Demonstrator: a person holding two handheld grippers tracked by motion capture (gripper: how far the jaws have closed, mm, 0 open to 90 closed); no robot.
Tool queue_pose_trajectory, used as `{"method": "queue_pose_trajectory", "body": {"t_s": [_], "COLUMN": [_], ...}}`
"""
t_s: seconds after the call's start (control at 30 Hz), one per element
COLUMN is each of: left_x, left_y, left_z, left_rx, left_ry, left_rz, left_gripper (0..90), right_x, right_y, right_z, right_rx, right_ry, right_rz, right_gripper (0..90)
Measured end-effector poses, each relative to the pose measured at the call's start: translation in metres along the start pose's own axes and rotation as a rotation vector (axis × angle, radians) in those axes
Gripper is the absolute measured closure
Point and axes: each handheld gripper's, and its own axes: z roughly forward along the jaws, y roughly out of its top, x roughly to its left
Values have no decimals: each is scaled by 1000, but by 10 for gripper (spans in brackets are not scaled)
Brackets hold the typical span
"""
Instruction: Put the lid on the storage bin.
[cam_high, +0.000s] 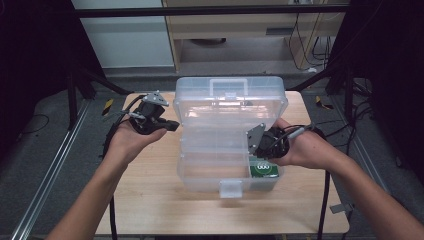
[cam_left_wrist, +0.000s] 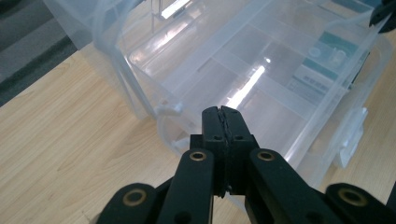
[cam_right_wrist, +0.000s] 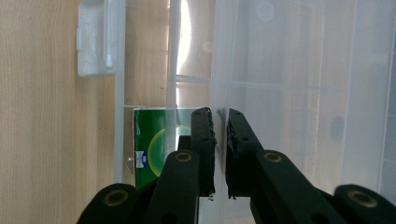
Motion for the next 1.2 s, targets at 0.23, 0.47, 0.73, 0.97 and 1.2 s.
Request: {"method": "queue_pose_trajectory", "body": {"t_s": [0.23, 0.47, 0.73, 0.97, 1.2], "left_x": [9, 15, 15, 13, 8], "left_y": [6, 10, 7, 3, -7], "left_z": [9, 14, 14, 14, 15], "left_rx": [20, 14, 13, 12, 16], "left_ry": [1, -12, -5, -18, -33], "left_rz": [-25, -48, -50, -54, -50], "left_gripper": [899, 898, 898, 899, 899], "right_x": [1, 2, 3, 7, 12], "right_y": [0, 1, 0, -5, -15], "right_z": [0, 1, 2, 3, 0], "right_rx": [3, 5, 6, 3, -20], "right_ry": [2, 11, 13, 17, 9], "right_rz": [-2, -8, -9, 2, 43], "right_gripper": [830, 830, 828, 815, 744]}}
